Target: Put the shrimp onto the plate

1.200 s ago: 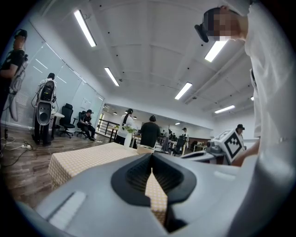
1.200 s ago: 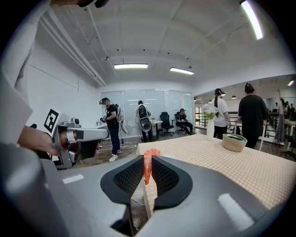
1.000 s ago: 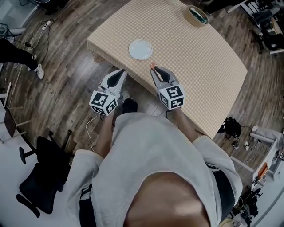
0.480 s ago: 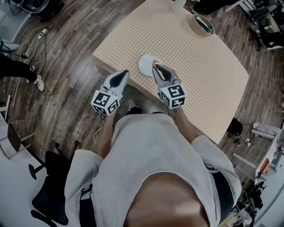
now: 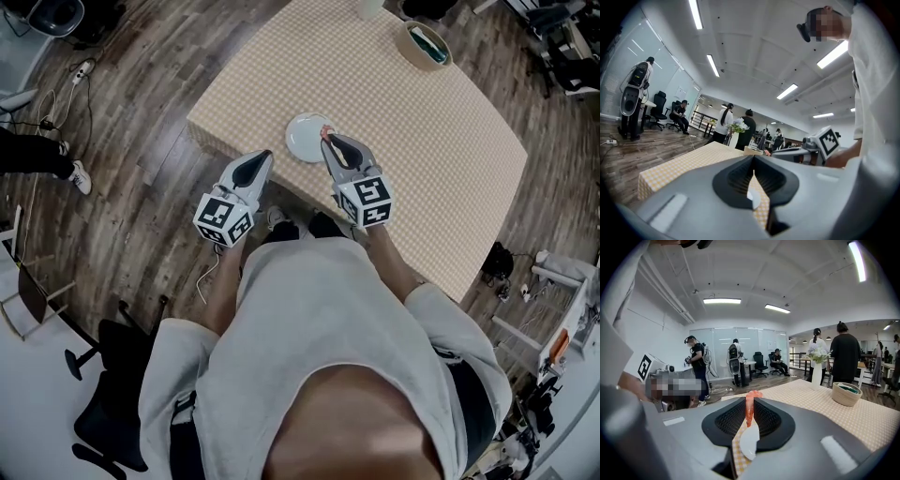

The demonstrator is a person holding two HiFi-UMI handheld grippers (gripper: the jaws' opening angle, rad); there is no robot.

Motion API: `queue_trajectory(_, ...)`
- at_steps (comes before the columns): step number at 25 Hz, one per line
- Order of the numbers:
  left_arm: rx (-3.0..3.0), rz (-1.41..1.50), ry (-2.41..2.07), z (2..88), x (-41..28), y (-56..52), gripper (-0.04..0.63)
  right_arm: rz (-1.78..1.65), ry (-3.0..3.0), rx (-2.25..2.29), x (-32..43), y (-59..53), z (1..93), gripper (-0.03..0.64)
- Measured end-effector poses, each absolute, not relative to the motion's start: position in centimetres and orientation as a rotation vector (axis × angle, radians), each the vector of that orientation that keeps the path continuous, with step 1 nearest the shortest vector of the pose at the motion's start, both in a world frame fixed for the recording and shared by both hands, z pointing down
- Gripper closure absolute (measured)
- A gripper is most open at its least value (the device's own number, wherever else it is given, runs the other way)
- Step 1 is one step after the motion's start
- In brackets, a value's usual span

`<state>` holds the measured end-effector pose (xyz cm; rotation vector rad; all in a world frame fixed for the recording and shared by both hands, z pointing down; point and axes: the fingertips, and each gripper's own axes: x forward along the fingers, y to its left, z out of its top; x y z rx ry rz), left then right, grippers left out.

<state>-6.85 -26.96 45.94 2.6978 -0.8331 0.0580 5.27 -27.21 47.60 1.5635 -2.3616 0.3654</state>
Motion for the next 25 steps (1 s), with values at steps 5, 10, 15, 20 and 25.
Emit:
queue_trajectory(5, 2.659, 0.064, -0.921, 46.6, -6.3, -27.2, 0.586, 0.387, -2.393, 1.514, 6.6, -27.6, 48.5, 0.563)
queue_trajectory(10, 2.623, 0.079, -0.978, 47.2, -5.3, -27.1, 0.586, 0.419, -2.413, 1.466, 7.8, -27.6, 49.3, 0.563)
queue_trajectory(15, 2.598, 0.100, -0.997, 48.2, -4.9, -27.0, 0.586, 0.464, -2.414, 1.426, 8.0, -27.4, 50.9, 0.563)
queue_trajectory(20, 2.553, 0.129, -0.986, 50.2, -4.7, -26.3, 0.586, 0.524, -2.386, 1.383, 7.9, -26.4, 53.3, 0.563)
queue_trajectory(25, 2.510, 0.147, -0.962, 52.4, -3.9, -25.9, 0.586, 0.600, -2.344, 1.351, 8.4, -25.4, 56.4, 0.563)
